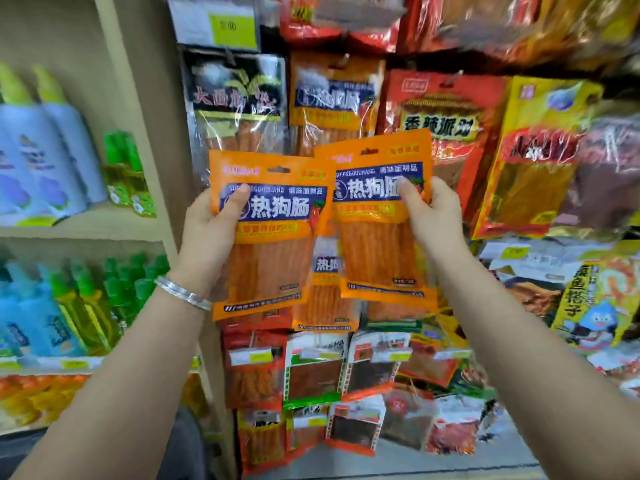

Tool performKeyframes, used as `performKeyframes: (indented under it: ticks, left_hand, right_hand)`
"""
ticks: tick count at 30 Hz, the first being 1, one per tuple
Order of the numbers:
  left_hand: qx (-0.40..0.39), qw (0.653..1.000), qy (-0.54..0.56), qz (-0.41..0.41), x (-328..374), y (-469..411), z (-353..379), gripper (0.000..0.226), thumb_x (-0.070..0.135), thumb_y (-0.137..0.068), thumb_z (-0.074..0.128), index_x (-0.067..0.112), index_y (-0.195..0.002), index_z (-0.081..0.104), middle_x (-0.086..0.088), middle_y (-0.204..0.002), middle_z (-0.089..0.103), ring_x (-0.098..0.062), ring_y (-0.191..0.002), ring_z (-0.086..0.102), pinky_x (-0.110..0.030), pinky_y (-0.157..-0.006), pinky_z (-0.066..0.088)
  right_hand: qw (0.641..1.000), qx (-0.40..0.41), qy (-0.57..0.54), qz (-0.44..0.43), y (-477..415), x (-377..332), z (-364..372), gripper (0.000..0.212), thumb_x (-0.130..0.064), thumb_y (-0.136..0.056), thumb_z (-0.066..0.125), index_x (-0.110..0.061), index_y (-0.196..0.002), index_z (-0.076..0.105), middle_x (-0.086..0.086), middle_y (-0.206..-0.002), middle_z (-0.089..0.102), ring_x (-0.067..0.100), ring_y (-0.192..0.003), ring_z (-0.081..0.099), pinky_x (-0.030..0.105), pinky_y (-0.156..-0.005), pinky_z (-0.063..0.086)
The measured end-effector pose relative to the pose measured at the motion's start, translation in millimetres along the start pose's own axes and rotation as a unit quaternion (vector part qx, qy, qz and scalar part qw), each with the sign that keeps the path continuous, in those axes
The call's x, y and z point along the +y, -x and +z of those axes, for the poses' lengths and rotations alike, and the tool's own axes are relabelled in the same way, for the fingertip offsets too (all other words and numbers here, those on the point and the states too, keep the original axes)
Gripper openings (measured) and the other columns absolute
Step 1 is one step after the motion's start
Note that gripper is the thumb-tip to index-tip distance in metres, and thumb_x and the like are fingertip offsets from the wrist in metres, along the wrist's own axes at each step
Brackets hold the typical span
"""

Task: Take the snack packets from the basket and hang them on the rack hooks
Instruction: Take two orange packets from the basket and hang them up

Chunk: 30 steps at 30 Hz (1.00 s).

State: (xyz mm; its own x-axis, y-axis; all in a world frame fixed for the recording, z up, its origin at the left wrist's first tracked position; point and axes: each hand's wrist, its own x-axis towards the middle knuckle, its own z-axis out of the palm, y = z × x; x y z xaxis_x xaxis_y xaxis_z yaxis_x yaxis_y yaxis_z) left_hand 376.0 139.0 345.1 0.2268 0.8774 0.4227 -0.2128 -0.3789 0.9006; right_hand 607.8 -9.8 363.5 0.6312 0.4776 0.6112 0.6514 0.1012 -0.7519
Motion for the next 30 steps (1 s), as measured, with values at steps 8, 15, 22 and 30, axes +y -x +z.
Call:
performKeyframes:
  ticks: [8, 15, 22, 30]
  left_hand:
    - [-0.032, 0.998, 0.060, 0.014, 25.5, -56.9, 13.4, 0.009, 0.045, -0.077, 0.068, 0.037, -0.080, 0.071, 0.004, -0.085, 0.075, -0.015, -0.078, 0.072, -0.031, -0.064, 0.057]
    - [-0.066, 0.992, 0.109, 0.010, 30.2, -82.5, 27.4, 0.015, 0.040, -0.081, 0.068, 0.030, -0.092, 0.067, -0.001, -0.089, 0.075, -0.019, -0.081, 0.073, -0.031, -0.062, 0.057]
    - [-0.054, 0.991, 0.120, 0.020, 31.5, -100.6, 37.2, 0.009, 0.036, -0.087, 0.065, 0.028, -0.089, 0.063, -0.001, -0.087, 0.075, -0.021, -0.083, 0.072, -0.039, -0.073, 0.058]
    - [-0.059, 0.989, 0.134, 0.010, 27.9, -110.2, 46.3, 0.019, 0.036, -0.088, 0.064, 0.026, -0.104, 0.059, 0.002, -0.085, 0.075, -0.016, -0.080, 0.072, -0.033, -0.065, 0.058]
  right_hand:
    - [0.978, 0.067, -0.187, 0.058, -79.4, -44.9, 35.2, 0.023, -0.037, -0.090, 0.059, -0.028, -0.069, 0.058, -0.033, -0.056, 0.060, -0.019, -0.055, 0.054, 0.002, -0.051, 0.039]
    - [0.971, 0.060, -0.215, 0.081, -116.4, -48.1, 54.4, 0.026, -0.040, -0.092, 0.054, -0.024, -0.072, 0.062, -0.020, -0.066, 0.064, -0.012, -0.055, 0.058, 0.011, -0.052, 0.044]
    - [0.979, 0.059, -0.185, 0.063, -137.1, -44.1, 63.7, 0.025, -0.036, -0.094, 0.052, -0.019, -0.075, 0.055, -0.016, -0.068, 0.056, -0.014, -0.047, 0.051, 0.006, -0.045, 0.038]
    - [0.997, 0.033, -0.065, 0.026, -155.4, -40.3, 81.6, 0.028, -0.034, -0.100, 0.039, -0.014, -0.090, 0.055, -0.001, -0.084, 0.057, 0.014, -0.075, 0.053, 0.027, -0.065, 0.040]
